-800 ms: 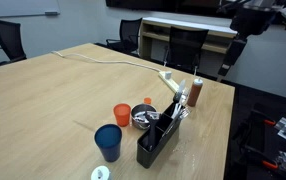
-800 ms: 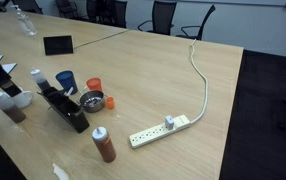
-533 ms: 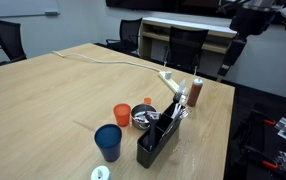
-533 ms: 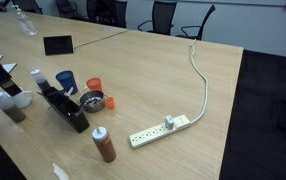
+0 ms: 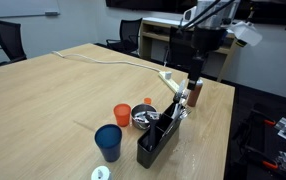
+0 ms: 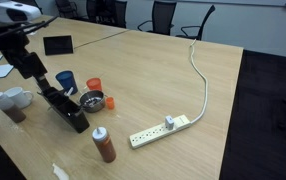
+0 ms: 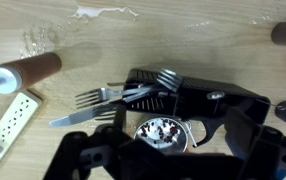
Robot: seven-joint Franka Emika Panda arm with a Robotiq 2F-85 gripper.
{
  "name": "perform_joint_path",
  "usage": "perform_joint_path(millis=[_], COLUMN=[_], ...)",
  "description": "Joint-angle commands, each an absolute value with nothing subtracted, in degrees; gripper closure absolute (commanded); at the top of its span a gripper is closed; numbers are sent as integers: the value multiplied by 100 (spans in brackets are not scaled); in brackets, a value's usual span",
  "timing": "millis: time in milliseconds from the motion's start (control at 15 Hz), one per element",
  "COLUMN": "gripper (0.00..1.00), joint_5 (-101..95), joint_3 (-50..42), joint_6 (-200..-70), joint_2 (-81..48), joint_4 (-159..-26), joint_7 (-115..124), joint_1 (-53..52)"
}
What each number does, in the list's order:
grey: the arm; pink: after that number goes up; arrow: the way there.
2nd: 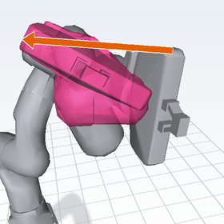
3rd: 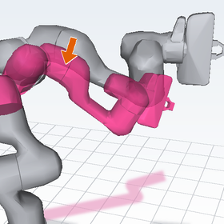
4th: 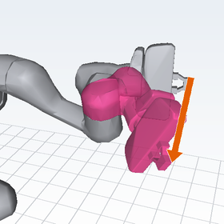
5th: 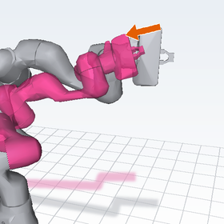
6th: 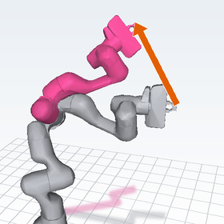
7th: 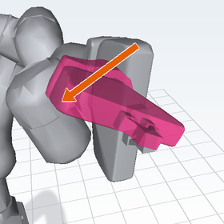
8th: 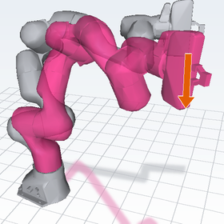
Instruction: Pick up the straw from the table and put it in the black rack
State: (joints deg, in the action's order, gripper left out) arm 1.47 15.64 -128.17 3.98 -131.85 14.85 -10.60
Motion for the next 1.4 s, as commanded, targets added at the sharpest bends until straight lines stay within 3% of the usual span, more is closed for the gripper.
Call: perform_joint_path(millis=[0,133,200,1000,1333], gripper=[0,0,0,0,0], joint_5=[-192,-257,-163,-166,-515], joint_3=[1480,1462,1422,1380,1394], joint_6=[-12480,-12391,-12730,-12726,-12422], joint_2=[-560,-1059,-683,-782,-1515], joint_4=[-12051,-11465,-11970,-11882,-11066], joint_7=[1392,1326,1438,1438,1262], joint_1=[-1150,-1235,-1228,-1277,-1477])
